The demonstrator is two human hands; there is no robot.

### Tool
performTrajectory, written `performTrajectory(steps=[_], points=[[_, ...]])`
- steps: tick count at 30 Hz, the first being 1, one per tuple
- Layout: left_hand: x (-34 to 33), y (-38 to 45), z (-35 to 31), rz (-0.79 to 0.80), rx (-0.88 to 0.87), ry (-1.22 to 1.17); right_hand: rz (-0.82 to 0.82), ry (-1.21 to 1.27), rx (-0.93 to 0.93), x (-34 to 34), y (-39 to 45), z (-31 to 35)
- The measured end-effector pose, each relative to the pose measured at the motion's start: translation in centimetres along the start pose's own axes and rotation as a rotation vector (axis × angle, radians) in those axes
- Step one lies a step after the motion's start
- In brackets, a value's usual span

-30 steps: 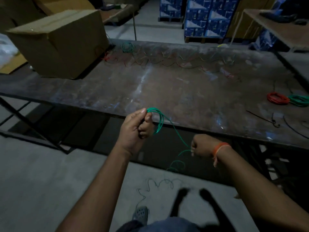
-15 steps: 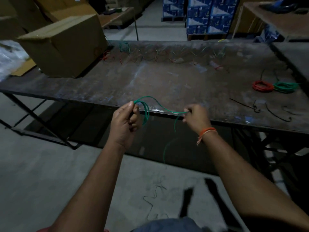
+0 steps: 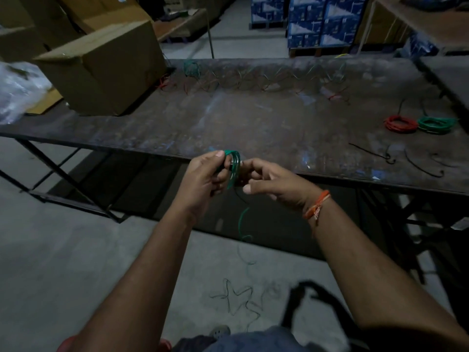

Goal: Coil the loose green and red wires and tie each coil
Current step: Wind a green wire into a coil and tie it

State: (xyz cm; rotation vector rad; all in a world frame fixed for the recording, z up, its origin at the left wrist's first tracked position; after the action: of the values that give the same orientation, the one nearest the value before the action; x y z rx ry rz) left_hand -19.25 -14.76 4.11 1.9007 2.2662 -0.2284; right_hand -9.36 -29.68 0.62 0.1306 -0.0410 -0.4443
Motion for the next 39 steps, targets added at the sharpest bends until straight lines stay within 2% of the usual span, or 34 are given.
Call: performTrajectory(steps=[3, 6, 10, 15, 18, 22, 24, 26, 28, 30, 34, 39], points=[[0.2, 0.4, -0.3, -0.019, 0.003, 0.026, -0.201, -0.019, -0.029, -0.4, 0.0, -0.2], [1.2, 0.9, 0.0, -0.003, 0.022, 0.043, -0.455, -0.037, 0.073, 1.0, 0.2, -0.3], [2.2, 1.5, 0.6, 0.039, 0.078, 0.036, -0.585, -0.111, 0.156, 2.3, 0.8, -0.2], [2.6, 3.0, 0.3, 0.078, 0.105, 0.022, -0.720, -0.228, 0.145, 2.6, 2.9, -0.4], [2.8, 4.1, -0.3, 0.064, 0.154, -0.146, -0.693, -0.450, 0.088, 2.7, 3.9, -0.9], [4.1, 6.4, -0.8, 0.126, 0.223, -0.652, -0.419, -0.705, -0.017, 1.2, 4.4, -1.9], [5.2, 7.5, -1.0, 0.174, 0.189, -0.856, -0.349, -0.815, -0.033, 1.1, 3.9, -2.6], [6.3, 8.5, -1.1, 0.192, 0.134, -1.002, -0.383, -0.794, -0.022, 1.4, 3.0, -3.4], [7.2, 9.4, -1.3, 0.144, 0.090, -1.071, -0.517, -0.691, -0.003, 1.8, 1.8, -3.8], [7.6, 10.1, -1.3, 0.054, 0.063, -1.008, -0.597, -0.660, 0.057, 2.0, 1.2, -3.4], [6.5, 10.5, -0.5, -0.138, 0.003, -0.626, -0.467, -0.867, 0.313, 0.6, 2.1, -0.1], [4.9, 10.2, 0.8, -0.098, -0.042, -0.132, -0.409, -0.989, 0.509, -1.0, 4.5, 4.1]])
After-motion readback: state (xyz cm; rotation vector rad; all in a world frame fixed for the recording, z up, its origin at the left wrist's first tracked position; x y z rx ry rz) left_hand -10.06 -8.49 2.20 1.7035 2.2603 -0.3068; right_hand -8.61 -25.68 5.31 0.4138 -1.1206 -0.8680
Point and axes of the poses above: each hand's wrist, its own y-axis towards the middle knuckle, its own x-axis out of the back of the hand, z = x × y, the point moved 2 cm from there along y, towards the middle knuckle, and after that the axes turned 7 degrees about x, right-handed, at the moved point
